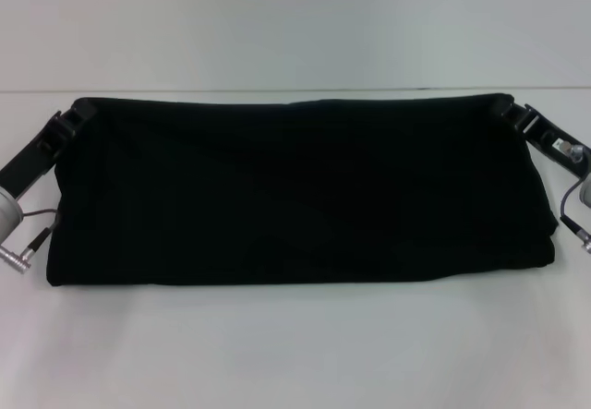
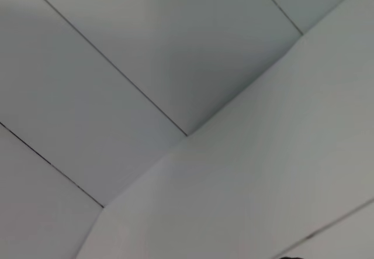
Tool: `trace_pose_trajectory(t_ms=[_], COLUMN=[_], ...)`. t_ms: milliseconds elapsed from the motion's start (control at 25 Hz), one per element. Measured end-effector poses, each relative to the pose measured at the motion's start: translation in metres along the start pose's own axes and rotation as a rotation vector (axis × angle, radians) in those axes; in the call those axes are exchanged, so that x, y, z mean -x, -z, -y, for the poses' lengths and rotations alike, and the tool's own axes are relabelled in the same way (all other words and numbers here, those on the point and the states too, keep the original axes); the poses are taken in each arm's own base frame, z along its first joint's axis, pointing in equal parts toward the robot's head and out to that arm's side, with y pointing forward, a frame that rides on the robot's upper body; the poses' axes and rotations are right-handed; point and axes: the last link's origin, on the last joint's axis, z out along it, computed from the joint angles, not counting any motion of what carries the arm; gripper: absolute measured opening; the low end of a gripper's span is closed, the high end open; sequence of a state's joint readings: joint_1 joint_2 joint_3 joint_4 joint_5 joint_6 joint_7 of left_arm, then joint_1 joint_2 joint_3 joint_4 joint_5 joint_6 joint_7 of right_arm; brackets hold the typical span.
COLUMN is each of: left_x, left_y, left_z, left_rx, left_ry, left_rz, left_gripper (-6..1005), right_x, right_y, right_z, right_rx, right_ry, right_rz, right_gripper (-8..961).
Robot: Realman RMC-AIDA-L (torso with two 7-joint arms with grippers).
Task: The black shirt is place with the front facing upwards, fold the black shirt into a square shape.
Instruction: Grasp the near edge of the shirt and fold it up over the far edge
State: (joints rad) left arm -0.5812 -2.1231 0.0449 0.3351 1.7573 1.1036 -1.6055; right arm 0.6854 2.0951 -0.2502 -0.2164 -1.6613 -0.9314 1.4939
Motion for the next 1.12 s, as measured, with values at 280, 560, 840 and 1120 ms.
trace_pose_trajectory(t_ms=[280, 560, 840, 1120], left_x=[-0.002, 0.005, 0.015, 0.023], left_y=[-0.007, -0.019, -0.03, -0.04], left_z=[-0.005, -0.011, -0.013, -0.016], left_rx=[0.007, -0.018, -0.056, -0.091], left_ry=[-0.02, -0.067, -0.093, -0.087], left_rz=[-0.027, -0.033, -0.047, -0.058], left_gripper=[40, 43, 46, 50], right_x=[0.007, 0.009, 0.01, 0.007], right_y=[-0.009, -0.021, -0.028, -0.034], right_z=[-0.01, -0.014, -0.015, -0.017], right_rx=[0.026, -0.006, -0.043, -0.075], right_ry=[0.009, 0.05, 0.104, 0.203], right_rz=[0.02, 0.011, 0.007, 0.027], right_gripper=[133, 141, 149, 157])
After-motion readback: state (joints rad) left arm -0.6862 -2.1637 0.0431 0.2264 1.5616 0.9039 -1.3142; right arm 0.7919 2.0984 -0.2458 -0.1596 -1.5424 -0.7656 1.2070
